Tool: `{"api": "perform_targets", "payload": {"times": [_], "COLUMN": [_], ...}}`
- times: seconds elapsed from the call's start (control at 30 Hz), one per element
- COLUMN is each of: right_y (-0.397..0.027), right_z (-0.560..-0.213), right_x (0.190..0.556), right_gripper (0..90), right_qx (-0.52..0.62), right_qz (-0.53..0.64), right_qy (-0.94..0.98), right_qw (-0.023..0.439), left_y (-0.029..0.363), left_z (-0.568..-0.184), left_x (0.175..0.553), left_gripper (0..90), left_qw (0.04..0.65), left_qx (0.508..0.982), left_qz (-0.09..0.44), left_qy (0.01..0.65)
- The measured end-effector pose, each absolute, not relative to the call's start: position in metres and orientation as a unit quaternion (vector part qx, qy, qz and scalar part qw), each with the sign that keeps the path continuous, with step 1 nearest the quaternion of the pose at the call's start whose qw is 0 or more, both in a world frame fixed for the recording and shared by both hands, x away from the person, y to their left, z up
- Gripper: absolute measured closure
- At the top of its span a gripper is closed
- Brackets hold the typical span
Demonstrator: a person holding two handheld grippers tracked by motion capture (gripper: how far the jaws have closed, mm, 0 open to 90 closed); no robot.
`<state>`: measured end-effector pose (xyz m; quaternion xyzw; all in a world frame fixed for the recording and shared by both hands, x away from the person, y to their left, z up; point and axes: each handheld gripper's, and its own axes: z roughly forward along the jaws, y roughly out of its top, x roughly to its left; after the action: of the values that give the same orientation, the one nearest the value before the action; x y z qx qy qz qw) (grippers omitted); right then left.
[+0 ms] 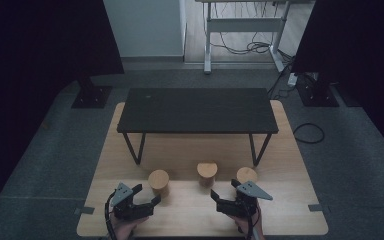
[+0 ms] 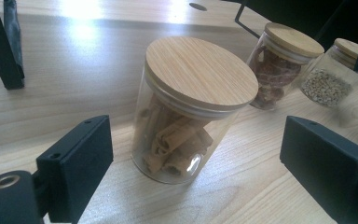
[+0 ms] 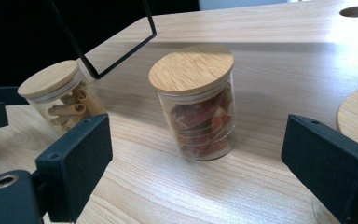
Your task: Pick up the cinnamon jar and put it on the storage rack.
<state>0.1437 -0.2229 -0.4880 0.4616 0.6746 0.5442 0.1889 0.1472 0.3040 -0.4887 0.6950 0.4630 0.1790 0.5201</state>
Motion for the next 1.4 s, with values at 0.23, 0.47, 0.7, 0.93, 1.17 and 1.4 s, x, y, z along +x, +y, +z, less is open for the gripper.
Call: {"api": "perform_targets", "payload": {"times": [0.23,0.47,0.7,0.93,1.17,1.4], "right_y": [-0.2242,-0.2223,-0.2244,-0.2244,-0.2234,-0.2243], "right_z": [-0.4881,-0.4866,-0.4863,-0.4858,-0.4865,-0.4856], "right_x": [0.1443,0.1444,0.1439,0.1431,0.1439,0.1441], "right_gripper": [8.1,7.9,8.3,8.2,8.3,8.3], "right_qx": [0.461,0.455,0.459,0.460,0.460,0.460], "right_qz": [0.544,0.542,0.546,0.546,0.543,0.544], "right_qy": [0.676,0.681,0.676,0.674,0.677,0.677], "right_qw": [0.185,0.188,0.186,0.187,0.186,0.184], "left_y": [0.3063,0.3096,0.3091,0.3096,0.3093,0.3050], "left_z": [-0.4885,-0.4868,-0.4863,-0.4858,-0.4859,-0.4853], "left_x": [0.1464,0.1470,0.1480,0.1481,0.1490,0.1500], "left_gripper": [8.3,8.1,8.0,7.9,7.8,7.1], "left_qw": [0.516,0.518,0.514,0.512,0.509,0.502], "left_qx": [0.694,0.693,0.698,0.700,0.701,0.705], "left_qz": [0.181,0.181,0.179,0.179,0.180,0.185], "left_qy": [0.468,0.467,0.466,0.465,0.466,0.466]}}
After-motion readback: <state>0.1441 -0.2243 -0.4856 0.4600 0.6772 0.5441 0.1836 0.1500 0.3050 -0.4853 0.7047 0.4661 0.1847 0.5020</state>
